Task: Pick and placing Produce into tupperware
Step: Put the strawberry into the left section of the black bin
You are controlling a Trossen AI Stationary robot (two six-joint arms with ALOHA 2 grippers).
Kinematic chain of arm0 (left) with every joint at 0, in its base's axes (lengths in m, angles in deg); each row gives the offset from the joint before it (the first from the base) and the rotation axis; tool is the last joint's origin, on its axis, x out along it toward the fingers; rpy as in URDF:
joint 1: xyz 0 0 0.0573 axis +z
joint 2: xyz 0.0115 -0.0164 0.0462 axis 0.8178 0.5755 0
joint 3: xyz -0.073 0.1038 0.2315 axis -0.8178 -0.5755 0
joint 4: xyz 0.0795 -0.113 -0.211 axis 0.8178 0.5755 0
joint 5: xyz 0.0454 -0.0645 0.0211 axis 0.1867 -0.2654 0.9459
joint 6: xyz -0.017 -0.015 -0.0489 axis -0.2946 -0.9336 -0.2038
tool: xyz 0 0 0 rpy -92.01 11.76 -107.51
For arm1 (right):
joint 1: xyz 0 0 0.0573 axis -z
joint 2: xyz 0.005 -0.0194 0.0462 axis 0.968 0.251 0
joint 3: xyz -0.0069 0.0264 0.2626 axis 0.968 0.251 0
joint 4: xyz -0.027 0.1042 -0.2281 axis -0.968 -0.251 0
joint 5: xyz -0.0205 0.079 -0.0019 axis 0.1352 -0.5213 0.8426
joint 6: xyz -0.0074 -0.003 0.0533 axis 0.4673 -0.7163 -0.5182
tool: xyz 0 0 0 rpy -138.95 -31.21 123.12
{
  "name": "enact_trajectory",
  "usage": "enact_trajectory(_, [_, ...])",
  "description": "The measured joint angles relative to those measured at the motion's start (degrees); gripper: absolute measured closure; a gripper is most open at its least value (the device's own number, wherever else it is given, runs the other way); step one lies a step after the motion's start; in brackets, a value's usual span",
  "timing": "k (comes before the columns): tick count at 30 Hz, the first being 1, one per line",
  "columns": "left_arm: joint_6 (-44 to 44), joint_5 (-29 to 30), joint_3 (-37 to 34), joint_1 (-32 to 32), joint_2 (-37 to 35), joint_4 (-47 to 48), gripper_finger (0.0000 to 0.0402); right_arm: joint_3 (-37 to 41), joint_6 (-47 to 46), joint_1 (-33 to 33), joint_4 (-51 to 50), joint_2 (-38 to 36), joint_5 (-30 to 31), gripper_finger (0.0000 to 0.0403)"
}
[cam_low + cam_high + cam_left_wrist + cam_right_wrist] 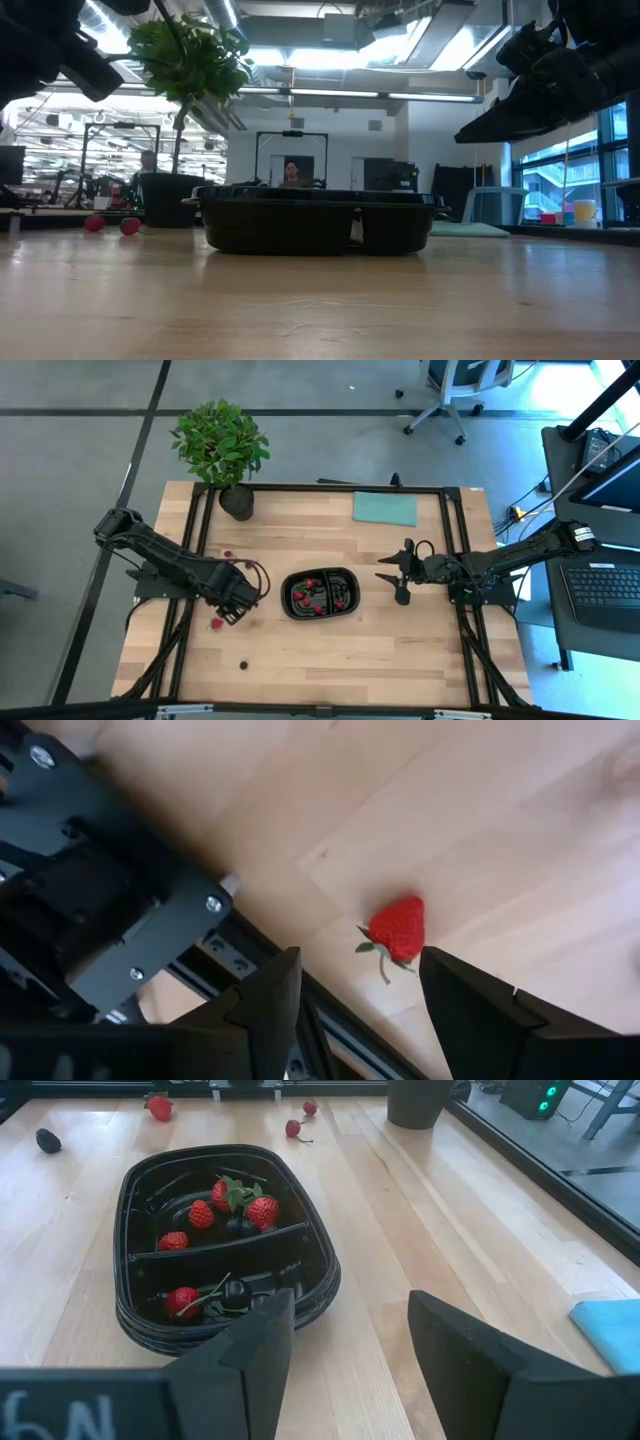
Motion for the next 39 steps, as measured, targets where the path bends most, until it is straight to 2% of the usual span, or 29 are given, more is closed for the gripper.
enact_trajectory(6, [-0.2, -3.0, 0.0, 0.0, 0.0, 0.0, 0.0200, 0.0, 0.0, 0.0, 0.0, 0.0, 0.0, 0.0203])
enact_trajectory(12, [-0.3, -4.9, -0.2, -0.1, 0.0, -0.5, 0.0154, 0.0, 0.0, 0.0, 0.0, 0.0, 0.0, 0.0203])
enact_trajectory(18, [0.6, -3.4, -2.5, -1.1, 0.0, -2.3, 0.0114, 0.0, 0.0, 0.0, 0.0, 0.0, 0.0, 0.0203])
enact_trajectory(24, [-6.0, -3.2, -4.3, -3.7, 0.0, -4.3, 0.0113, 0.0, 0.0, 0.0, 0.0, 0.0, 0.0, 0.0203])
enact_trajectory(31, [-3.3, -3.2, -8.1, -6.5, 0.0, -18.5, 0.0115, 0.0, 0.0, 0.0, 0.0, 0.0, 0.0, 0.0203])
enact_trajectory(39, [-4.1, -2.8, -11.4, -8.7, 0.0, -19.9, 0.0115, 0.0, 0.0, 0.0, 0.0, 0.0, 0.0, 0.0203])
